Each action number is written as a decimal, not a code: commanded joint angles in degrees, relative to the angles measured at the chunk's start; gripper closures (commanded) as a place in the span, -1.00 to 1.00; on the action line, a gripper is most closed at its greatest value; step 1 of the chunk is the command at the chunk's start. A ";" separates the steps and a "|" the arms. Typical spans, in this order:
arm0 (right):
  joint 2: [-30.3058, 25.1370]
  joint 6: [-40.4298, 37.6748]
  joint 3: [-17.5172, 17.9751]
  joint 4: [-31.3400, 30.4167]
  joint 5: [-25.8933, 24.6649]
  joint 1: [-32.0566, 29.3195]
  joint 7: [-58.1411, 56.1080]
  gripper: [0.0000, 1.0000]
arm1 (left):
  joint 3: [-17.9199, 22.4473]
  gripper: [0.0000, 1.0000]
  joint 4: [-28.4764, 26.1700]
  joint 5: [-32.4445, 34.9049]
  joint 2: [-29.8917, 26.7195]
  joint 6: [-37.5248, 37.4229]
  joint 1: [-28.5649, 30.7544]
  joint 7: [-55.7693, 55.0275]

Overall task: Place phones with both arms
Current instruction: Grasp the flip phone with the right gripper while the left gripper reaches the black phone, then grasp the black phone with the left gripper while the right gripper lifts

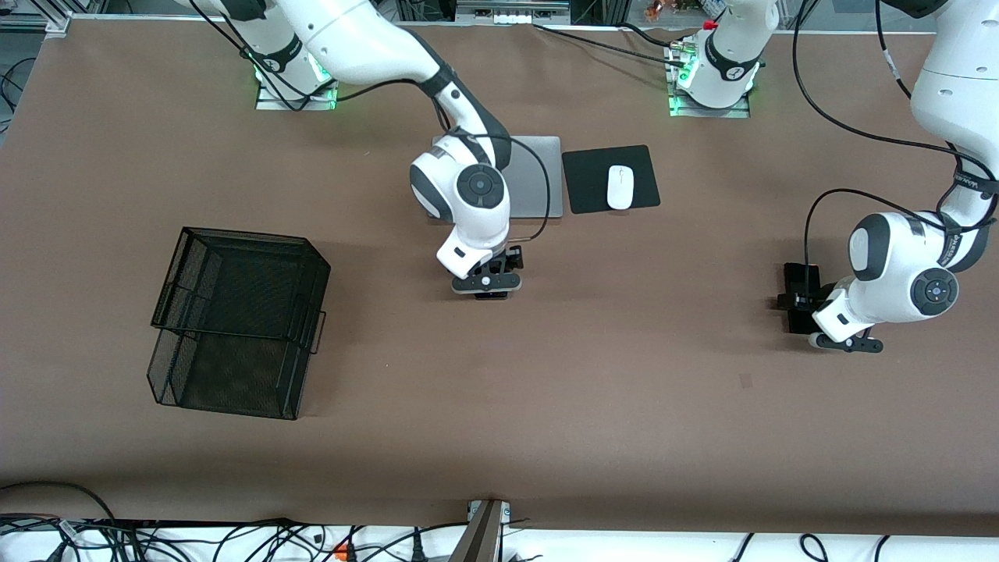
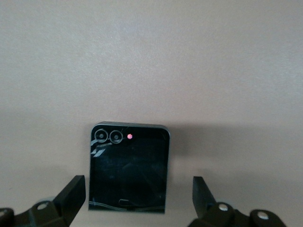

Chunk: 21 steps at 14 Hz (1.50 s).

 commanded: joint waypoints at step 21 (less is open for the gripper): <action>-13.75 -20.65 0.24 0.57 3.70 -9.68 -13.76 1.00 | -6.39 0.56 25.20 -18.51 -1.57 -30.79 -17.92 -4.74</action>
